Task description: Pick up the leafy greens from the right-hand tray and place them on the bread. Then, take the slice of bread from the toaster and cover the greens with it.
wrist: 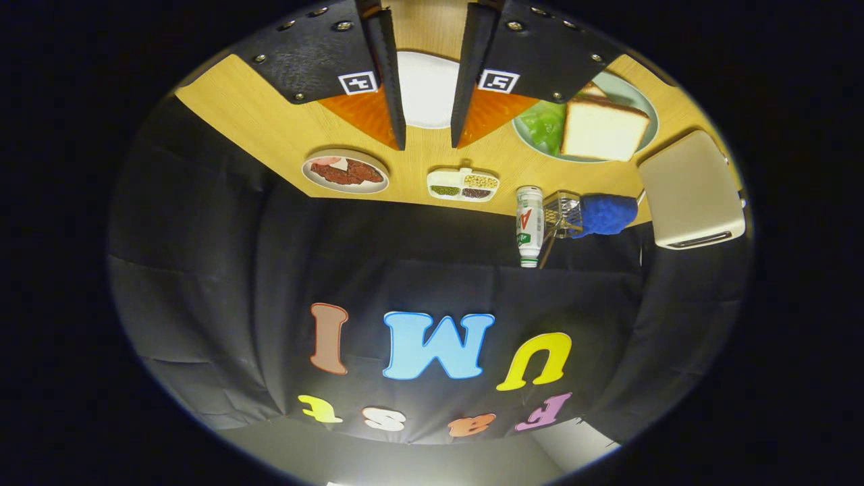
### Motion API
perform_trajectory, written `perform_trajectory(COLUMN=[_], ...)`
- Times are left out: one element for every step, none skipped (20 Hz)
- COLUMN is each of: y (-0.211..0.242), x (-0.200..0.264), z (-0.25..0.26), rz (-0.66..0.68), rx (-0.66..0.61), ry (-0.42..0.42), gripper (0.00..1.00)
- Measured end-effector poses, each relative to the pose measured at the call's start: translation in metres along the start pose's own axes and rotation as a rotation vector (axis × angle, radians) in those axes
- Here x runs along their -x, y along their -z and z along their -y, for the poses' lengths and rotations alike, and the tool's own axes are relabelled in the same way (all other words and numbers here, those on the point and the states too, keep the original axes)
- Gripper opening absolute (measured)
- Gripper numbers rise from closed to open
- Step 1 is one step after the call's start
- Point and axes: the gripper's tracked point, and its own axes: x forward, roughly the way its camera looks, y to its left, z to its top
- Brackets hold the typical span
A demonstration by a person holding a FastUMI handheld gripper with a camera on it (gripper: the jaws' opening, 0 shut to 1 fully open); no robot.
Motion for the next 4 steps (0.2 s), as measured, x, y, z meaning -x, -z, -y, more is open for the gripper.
perform_trajectory(y=[-0.001, -0.004, -0.005, -0.008], x=[-0.002, -0.001, -0.001, 0.0], z=[0.008, 0.018, 0.03, 0.044], rz=[0.001, 0.003, 0.004, 0.01], rx=[-0.018, -0.023, -0.022, -0.023], ry=[-0.002, -0.003, 0.004, 0.019], gripper=[0.42, 0.44, 0.44, 0.44])
